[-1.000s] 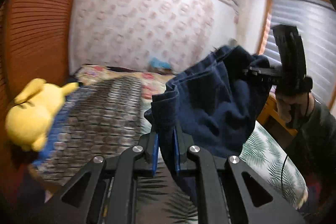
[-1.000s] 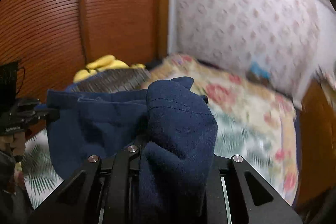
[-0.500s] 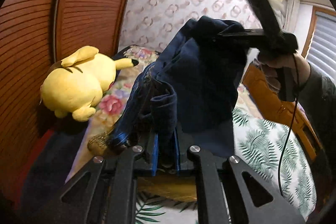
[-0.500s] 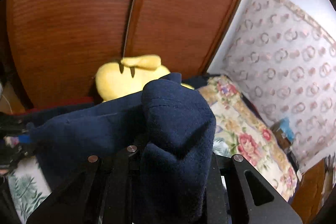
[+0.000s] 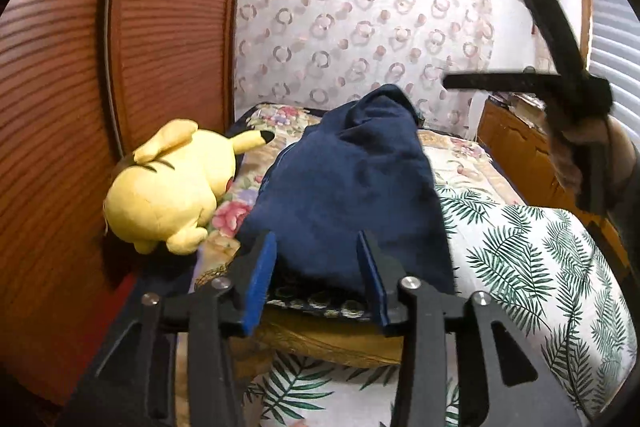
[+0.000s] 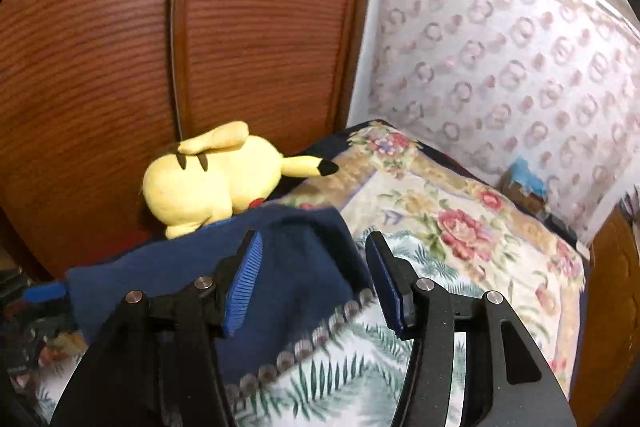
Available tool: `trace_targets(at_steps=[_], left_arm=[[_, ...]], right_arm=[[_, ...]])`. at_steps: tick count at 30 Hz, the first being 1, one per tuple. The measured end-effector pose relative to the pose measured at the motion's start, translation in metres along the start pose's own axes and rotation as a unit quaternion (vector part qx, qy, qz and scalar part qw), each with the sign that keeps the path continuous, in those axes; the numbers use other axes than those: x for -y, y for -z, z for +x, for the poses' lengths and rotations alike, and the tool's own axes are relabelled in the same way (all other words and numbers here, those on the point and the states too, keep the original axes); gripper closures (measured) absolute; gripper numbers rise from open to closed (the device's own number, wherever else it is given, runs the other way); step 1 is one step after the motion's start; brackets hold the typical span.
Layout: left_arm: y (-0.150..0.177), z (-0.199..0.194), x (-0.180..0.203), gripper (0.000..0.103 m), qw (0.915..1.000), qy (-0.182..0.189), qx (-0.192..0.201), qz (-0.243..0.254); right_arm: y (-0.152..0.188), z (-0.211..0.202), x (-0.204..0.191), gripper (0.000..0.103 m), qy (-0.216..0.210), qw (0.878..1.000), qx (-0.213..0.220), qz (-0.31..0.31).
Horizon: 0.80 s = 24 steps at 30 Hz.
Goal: Fold small clothes
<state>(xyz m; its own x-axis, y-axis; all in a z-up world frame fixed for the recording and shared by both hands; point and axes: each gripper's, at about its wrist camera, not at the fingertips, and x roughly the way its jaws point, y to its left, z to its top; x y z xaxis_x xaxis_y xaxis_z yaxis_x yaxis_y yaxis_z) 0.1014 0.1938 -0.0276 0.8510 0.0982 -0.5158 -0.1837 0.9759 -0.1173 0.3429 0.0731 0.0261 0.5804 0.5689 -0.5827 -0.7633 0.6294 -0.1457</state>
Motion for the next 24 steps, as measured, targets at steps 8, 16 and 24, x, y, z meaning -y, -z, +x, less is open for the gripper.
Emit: trace_targets(at_steps=[8,16,24], left_arm=[[-0.005,-0.025,0.046,0.052,0.9989,0.026,0.019,0.034],[-0.008,-0.041,0.095,0.052,0.9967,0.051,0.024,0.058],[-0.013,-0.057,0.134,0.051,0.9944,0.066,0.039,0.074]], right_arm=[[0.079,-0.086,0.009,0.031,0.017,0.997,0.021,0.068],[0.147,-0.167,0.016,0.019,0.074,0.988,0.046,0.128],[0.19,-0.247,0.013,0.019,0.147,0.971,0.084,0.167]])
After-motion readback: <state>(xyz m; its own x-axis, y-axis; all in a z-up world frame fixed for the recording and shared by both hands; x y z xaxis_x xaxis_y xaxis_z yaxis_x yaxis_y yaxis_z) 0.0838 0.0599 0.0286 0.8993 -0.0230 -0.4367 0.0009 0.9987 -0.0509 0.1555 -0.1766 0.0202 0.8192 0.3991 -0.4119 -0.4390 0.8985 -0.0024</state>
